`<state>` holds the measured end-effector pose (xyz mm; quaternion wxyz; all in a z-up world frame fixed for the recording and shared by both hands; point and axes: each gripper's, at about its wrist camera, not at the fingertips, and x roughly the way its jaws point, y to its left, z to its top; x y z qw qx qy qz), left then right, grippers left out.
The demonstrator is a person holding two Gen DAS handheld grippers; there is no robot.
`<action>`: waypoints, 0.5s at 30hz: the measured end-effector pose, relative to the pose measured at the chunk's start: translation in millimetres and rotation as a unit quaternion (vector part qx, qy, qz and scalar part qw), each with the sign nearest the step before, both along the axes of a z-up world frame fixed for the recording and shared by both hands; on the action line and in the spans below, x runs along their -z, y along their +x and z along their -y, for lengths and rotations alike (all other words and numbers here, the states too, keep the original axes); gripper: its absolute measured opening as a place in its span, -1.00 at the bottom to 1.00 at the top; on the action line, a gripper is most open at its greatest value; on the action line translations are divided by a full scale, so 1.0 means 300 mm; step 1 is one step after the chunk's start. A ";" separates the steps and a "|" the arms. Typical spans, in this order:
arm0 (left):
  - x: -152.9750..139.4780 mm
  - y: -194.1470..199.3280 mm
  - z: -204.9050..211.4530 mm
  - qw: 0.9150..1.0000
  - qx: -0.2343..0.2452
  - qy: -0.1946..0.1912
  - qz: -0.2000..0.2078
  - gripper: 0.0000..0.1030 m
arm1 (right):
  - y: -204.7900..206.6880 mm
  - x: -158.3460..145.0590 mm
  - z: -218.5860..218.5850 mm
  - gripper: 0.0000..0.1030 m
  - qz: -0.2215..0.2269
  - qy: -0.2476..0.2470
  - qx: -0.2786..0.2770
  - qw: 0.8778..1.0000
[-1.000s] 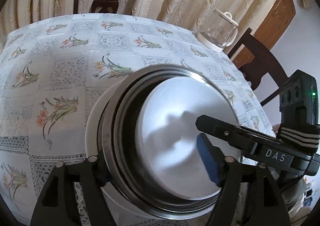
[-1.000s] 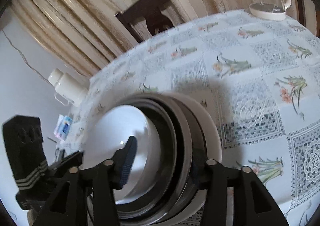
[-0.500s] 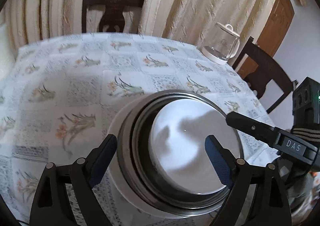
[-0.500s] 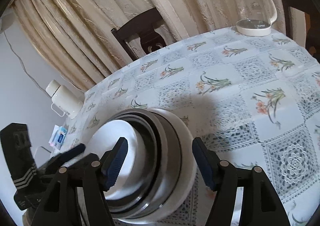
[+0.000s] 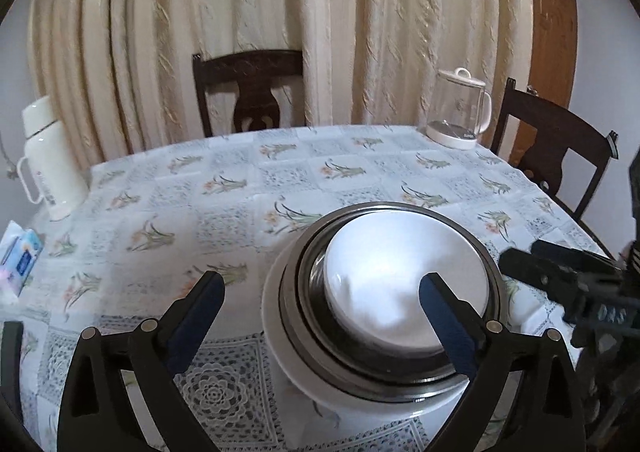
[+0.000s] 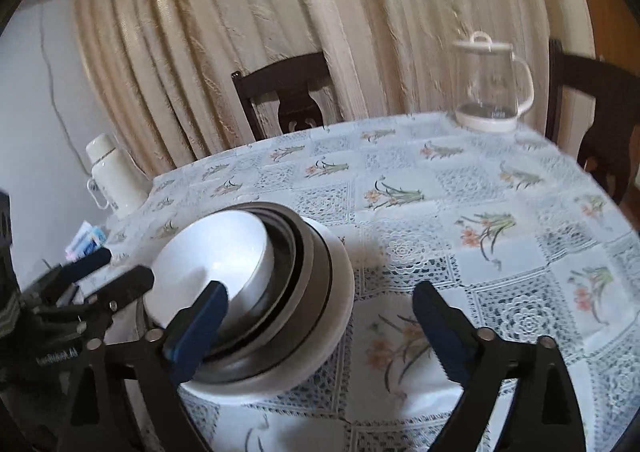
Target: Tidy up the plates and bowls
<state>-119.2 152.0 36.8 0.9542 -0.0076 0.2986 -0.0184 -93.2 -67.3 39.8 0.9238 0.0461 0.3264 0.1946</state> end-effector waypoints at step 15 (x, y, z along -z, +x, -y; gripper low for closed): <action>0.024 -0.106 0.000 0.997 -0.062 0.034 0.023 0.95 | -0.105 0.023 -0.039 0.99 0.043 -0.048 -0.018 0.998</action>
